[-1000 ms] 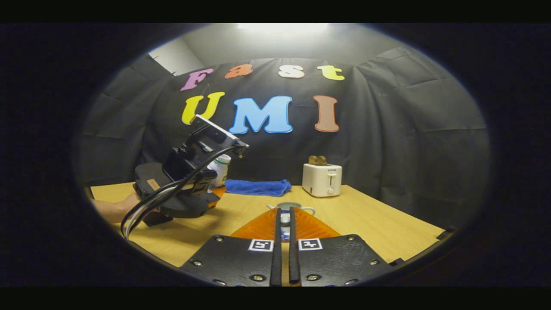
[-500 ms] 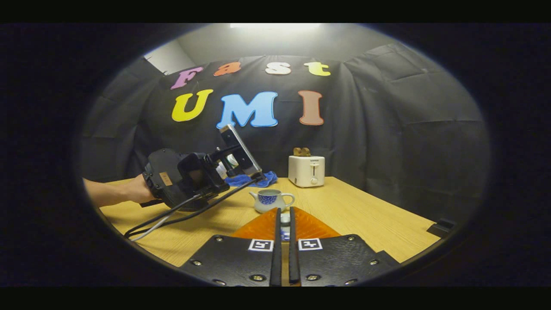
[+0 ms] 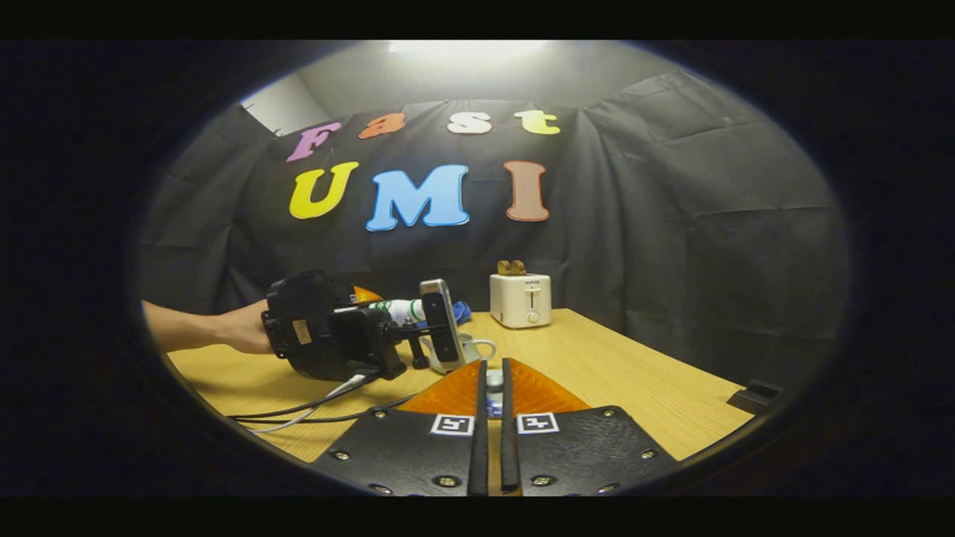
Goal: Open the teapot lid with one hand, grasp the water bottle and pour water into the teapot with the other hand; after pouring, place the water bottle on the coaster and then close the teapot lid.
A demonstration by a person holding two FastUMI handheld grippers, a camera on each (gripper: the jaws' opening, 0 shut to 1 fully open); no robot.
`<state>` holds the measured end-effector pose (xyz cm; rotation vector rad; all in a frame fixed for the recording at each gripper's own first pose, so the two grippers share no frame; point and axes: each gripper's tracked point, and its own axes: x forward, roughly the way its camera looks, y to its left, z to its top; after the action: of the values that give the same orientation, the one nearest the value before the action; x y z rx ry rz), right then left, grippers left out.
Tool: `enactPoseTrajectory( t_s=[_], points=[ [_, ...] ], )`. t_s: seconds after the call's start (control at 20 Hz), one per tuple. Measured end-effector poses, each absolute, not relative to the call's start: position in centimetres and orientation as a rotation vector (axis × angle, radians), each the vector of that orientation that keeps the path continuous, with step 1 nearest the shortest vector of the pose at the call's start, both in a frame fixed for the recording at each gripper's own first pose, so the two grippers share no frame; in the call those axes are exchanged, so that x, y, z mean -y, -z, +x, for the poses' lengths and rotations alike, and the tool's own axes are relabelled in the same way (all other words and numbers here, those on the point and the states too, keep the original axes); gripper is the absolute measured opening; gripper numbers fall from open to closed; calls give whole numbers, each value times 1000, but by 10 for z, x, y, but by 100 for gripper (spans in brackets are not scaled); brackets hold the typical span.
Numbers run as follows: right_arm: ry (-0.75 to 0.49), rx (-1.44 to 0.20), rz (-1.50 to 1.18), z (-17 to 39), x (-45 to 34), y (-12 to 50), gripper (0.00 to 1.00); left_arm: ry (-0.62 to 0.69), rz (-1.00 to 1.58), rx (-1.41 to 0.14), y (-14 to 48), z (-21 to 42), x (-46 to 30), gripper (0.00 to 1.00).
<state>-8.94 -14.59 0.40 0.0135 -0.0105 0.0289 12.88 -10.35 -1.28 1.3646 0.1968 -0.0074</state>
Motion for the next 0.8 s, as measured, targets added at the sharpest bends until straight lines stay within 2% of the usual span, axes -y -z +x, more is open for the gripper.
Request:
enactPoseTrajectory(
  t_s=[0.05,0.15,0.2,0.25,0.35,0.55,0.6,0.65,0.7,0.75,0.8],
  points=[
    [-29,10,16,-89,145,-5,23,10,1380,-196,11,127,106,80],
    [-25,6,15,-90,147,-5,23,22,1397,-209,12,127,108,80],
    [-24,4,16,-88,147,-5,0,24,1409,-205,11,126,108,78],
    [-23,0,18,-87,148,-3,7,18,1430,-201,11,126,108,75],
    [-22,-6,23,-87,148,-2,7,7,1485,-188,11,126,111,80],
    [-17,10,27,-92,151,-4,7,7,1545,-202,12,123,113,80],
    [-15,11,22,-92,152,-4,7,11,1559,-202,12,123,112,75],
    [-14,11,21,-92,151,-5,7,12,1572,-205,13,124,112,75],
    [-14,10,23,-92,151,-5,7,13,1587,-205,12,124,112,80],
    [-15,7,23,-92,150,-4,11,16,1603,-202,12,123,115,75],
    [-17,2,20,-92,150,-4,7,16,1618,-197,12,123,116,80]
  ],
)
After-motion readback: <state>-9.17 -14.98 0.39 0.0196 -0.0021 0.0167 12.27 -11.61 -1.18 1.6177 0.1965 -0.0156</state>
